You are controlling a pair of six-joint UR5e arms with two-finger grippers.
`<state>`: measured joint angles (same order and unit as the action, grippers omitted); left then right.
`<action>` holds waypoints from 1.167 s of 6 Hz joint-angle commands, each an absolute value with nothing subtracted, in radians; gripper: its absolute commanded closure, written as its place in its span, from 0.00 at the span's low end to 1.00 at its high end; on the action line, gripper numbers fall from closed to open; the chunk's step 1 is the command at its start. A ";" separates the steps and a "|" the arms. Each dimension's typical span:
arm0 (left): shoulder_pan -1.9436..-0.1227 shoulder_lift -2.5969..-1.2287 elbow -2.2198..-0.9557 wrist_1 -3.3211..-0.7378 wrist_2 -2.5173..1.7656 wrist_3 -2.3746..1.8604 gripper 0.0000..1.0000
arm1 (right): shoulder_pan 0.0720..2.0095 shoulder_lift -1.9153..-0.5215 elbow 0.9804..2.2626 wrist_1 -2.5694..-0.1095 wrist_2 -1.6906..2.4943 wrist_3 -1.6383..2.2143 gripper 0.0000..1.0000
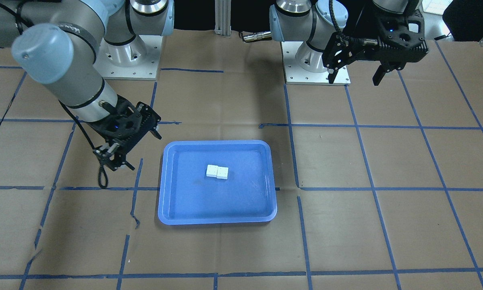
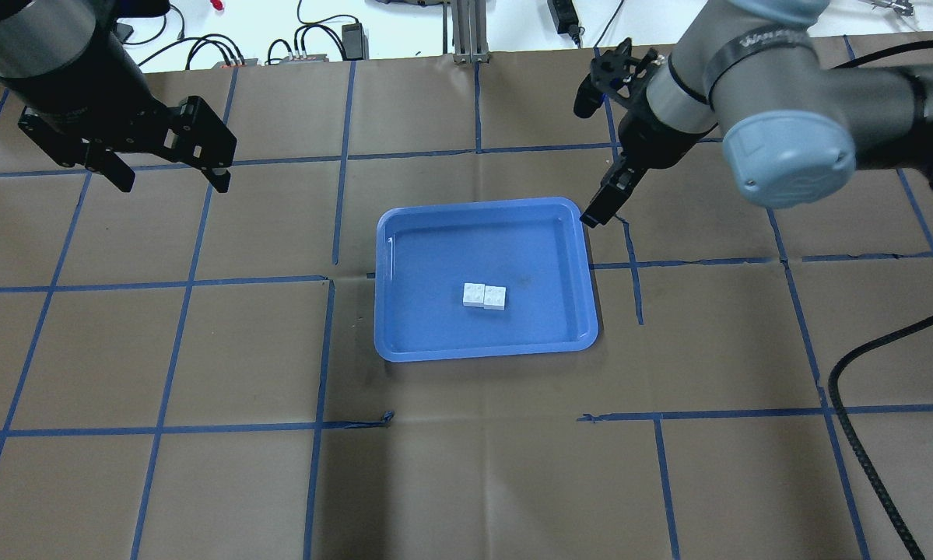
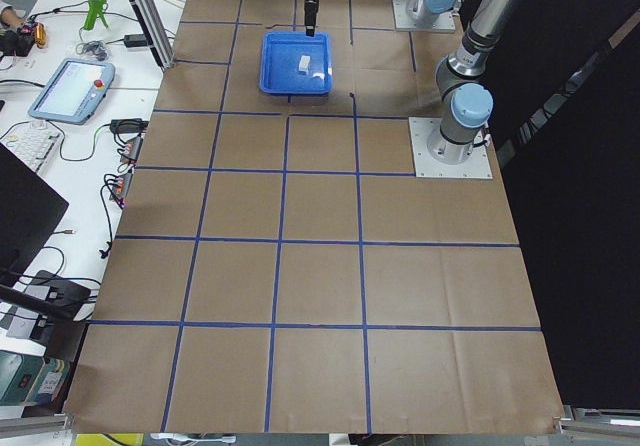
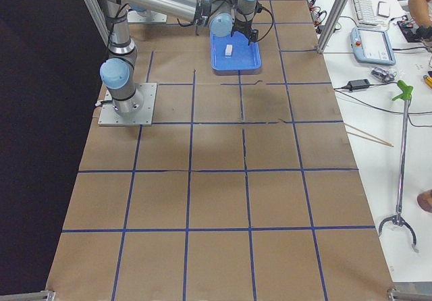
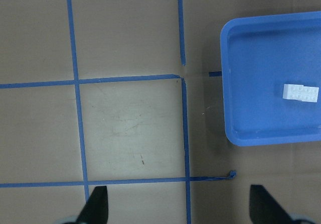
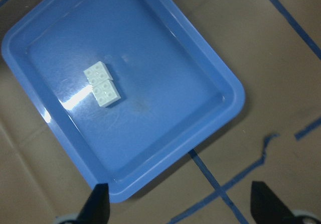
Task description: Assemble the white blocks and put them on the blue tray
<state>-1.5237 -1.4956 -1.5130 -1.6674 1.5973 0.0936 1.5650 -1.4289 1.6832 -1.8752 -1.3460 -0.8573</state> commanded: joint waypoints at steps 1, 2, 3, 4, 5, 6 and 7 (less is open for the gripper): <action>-1.525 -1.496 -1.513 -1.667 1.597 0.094 0.01 | 1.543 -1.497 1.594 -1.762 -1.521 -0.452 0.00; -1.525 -1.496 -1.513 -1.667 1.597 0.094 0.01 | 1.543 -1.512 1.547 -1.650 -1.558 -0.223 0.00; -1.525 -1.497 -1.511 -1.667 1.597 0.094 0.01 | 1.548 -1.529 1.476 -1.511 -1.560 -0.083 0.00; -1.525 -1.497 -1.511 -1.667 1.597 0.094 0.01 | 1.560 -1.534 1.426 -1.423 -1.548 0.058 0.00; -1.525 -1.497 -1.511 -1.667 1.597 0.094 0.01 | 1.565 -1.529 1.428 -1.419 -1.546 0.080 0.00; -1.523 -1.497 -1.511 -1.667 1.597 0.094 0.01 | 1.565 -1.528 1.431 -1.419 -1.548 0.078 0.00; -1.522 -1.497 -1.509 -1.667 1.597 0.094 0.01 | 1.563 -1.528 1.433 -1.419 -1.548 0.077 0.00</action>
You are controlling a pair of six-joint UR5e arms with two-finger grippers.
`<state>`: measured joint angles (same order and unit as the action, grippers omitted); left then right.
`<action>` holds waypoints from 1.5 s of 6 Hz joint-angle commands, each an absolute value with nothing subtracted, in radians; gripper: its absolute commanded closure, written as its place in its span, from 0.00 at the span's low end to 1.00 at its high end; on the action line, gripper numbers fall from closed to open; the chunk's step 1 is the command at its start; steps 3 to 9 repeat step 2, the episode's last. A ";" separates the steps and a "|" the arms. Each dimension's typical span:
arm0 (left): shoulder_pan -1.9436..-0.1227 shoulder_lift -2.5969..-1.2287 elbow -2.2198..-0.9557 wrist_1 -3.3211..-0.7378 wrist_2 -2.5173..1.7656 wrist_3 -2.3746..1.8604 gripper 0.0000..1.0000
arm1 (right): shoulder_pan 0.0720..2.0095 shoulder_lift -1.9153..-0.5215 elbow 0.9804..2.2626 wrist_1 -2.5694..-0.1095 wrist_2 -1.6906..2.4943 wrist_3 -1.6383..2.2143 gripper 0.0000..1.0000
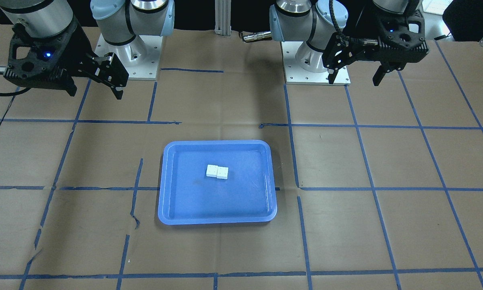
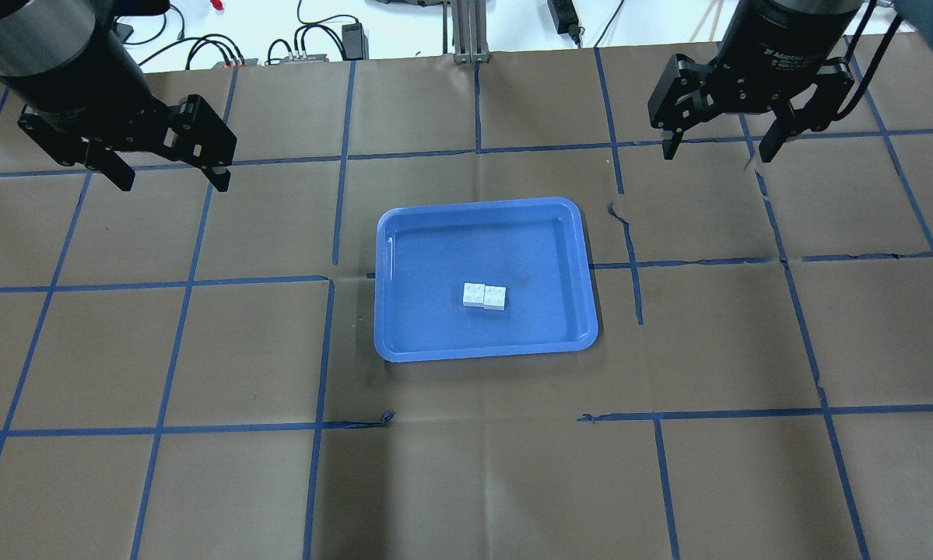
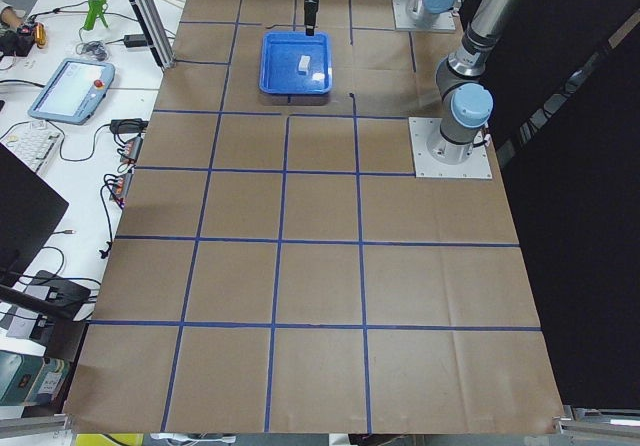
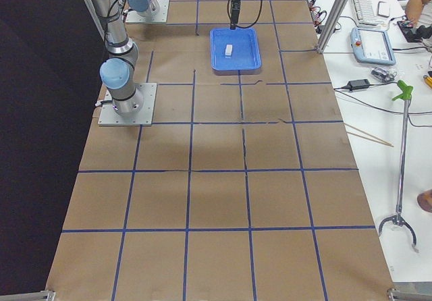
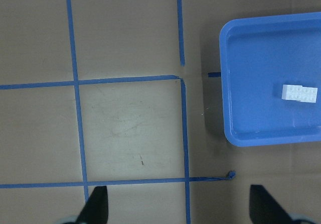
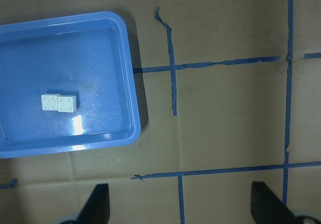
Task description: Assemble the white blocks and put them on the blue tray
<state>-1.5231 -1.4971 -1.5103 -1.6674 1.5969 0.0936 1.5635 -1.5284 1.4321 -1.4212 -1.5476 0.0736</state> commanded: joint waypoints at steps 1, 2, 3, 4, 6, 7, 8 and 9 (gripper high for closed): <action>-1.523 -1.497 -1.508 -1.667 1.597 0.094 0.01 | 1.563 -1.525 1.434 -1.419 -1.548 0.077 0.00; -1.523 -1.499 -1.506 -1.667 1.597 0.094 0.01 | 1.563 -1.522 1.436 -1.419 -1.548 0.077 0.00; -1.523 -1.499 -1.506 -1.667 1.597 0.094 0.01 | 1.563 -1.522 1.436 -1.419 -1.548 0.077 0.00; -1.523 -1.499 -1.506 -1.667 1.597 0.094 0.01 | 1.563 -1.522 1.436 -1.419 -1.548 0.077 0.00; -1.523 -1.499 -1.506 -1.667 1.597 0.094 0.01 | 1.563 -1.522 1.436 -1.419 -1.548 0.077 0.00; -1.523 -1.499 -1.506 -1.667 1.597 0.094 0.01 | 1.563 -1.522 1.436 -1.419 -1.548 0.077 0.00; -1.523 -1.499 -1.506 -1.667 1.597 0.094 0.01 | 1.563 -1.522 1.436 -1.419 -1.548 0.077 0.00; -1.523 -1.499 -1.506 -1.667 1.597 0.094 0.01 | 1.563 -1.522 1.436 -1.419 -1.548 0.077 0.00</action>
